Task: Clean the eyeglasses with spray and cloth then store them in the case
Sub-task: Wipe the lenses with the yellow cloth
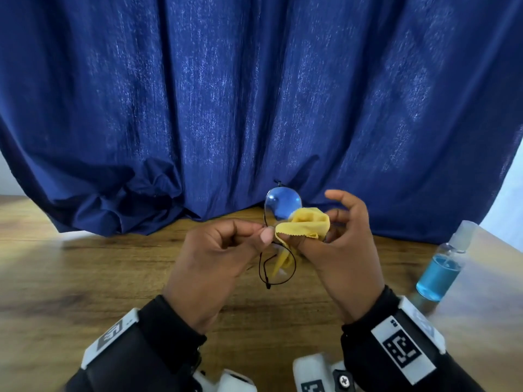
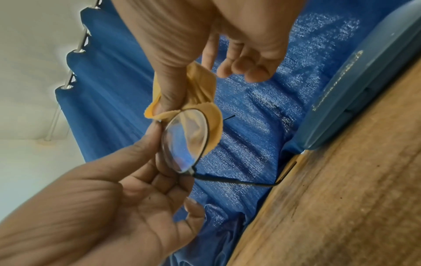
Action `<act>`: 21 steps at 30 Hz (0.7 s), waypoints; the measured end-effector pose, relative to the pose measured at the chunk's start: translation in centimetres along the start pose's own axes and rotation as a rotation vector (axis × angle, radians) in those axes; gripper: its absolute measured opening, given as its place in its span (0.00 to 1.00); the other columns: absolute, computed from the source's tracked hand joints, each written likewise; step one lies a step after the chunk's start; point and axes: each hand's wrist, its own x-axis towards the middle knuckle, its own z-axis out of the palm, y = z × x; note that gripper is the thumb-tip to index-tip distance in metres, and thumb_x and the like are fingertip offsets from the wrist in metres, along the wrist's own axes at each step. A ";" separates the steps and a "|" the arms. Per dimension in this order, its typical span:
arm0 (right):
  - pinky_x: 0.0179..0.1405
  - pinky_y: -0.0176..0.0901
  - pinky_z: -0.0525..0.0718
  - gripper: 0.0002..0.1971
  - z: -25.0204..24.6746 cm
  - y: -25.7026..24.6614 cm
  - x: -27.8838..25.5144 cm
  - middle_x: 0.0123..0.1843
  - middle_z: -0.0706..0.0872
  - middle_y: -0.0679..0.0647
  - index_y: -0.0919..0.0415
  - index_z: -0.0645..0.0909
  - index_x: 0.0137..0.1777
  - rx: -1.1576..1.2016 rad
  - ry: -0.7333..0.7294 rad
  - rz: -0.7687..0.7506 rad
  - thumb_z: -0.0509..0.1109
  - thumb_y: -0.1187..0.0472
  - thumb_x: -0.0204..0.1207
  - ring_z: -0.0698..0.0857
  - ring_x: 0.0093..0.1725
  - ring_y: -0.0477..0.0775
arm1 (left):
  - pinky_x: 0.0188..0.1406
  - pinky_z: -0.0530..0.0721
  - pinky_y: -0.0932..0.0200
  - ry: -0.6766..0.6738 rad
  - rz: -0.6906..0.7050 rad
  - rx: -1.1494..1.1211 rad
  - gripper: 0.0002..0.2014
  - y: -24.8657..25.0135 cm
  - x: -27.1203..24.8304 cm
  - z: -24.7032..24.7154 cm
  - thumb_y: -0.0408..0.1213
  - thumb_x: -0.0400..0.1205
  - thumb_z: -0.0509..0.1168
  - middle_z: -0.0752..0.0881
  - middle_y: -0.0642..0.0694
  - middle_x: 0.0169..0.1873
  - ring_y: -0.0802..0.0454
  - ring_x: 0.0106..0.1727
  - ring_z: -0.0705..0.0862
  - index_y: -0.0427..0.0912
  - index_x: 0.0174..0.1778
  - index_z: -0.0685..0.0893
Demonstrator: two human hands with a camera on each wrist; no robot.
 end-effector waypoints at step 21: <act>0.29 0.33 0.79 0.16 -0.3 0.0 0.4 0.33 0.91 0.49 0.58 0.86 0.55 0.170 -0.224 0.076 0.83 0.61 0.68 0.82 0.25 0.38 | 0.42 0.88 0.72 0.074 -0.001 0.020 0.06 -0.3 -0.3 0.3 0.36 0.76 0.76 0.97 0.47 0.39 0.58 0.42 0.94 0.39 0.45 0.94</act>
